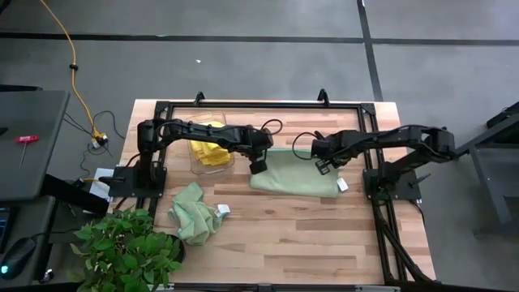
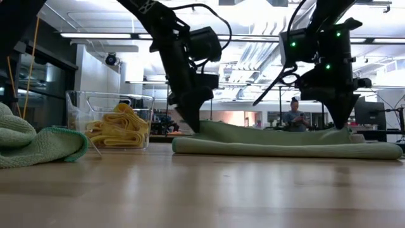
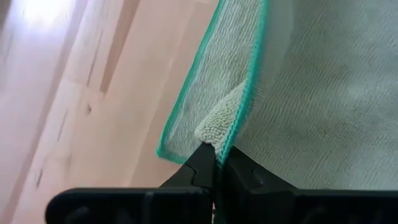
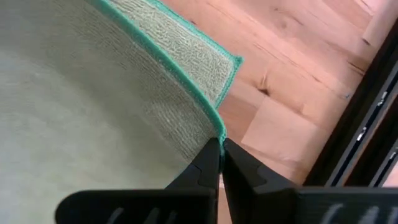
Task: Fold microfiber towels
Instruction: Fold the right green towel
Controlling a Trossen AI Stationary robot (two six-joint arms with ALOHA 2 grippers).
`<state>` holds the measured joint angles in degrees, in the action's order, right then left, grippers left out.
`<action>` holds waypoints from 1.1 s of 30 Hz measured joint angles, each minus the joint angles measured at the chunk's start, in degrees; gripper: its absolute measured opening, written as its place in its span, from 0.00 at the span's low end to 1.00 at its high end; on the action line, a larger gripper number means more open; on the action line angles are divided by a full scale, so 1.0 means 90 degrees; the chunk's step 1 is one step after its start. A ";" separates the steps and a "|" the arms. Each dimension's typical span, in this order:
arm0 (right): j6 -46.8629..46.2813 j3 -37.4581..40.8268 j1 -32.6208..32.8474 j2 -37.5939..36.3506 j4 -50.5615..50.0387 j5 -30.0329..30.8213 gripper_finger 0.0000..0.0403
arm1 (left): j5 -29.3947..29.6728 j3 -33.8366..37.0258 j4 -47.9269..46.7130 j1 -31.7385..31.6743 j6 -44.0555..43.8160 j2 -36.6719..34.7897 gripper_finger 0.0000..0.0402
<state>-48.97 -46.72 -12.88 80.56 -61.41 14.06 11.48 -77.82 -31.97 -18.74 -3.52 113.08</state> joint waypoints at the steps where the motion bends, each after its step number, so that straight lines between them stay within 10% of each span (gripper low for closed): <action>1: 0.0000 0.0000 0.0000 0.0067 0.0032 0.0032 0.00 | 0.0033 0.0000 0.0042 0.0000 0.0063 0.0000 0.01; 11: 0.0000 -0.0002 0.0000 0.0289 0.0196 0.0326 0.03 | 0.0317 0.0000 0.0006 -0.0010 0.0135 -0.0002 0.10; 24: 0.0011 -0.0002 -0.0133 0.0145 -0.0538 0.1089 0.38 | 0.0269 0.0000 -0.0856 -0.0067 0.0309 -0.0167 0.34; 33: 0.0483 0.0825 -0.0153 -0.1726 0.0020 0.0164 0.51 | -0.1392 0.0009 -0.0285 -0.0632 -0.0306 -0.1026 0.41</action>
<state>-44.62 -39.29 -14.26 65.03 -61.23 15.54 -1.05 -77.74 -34.54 -24.43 -6.27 103.84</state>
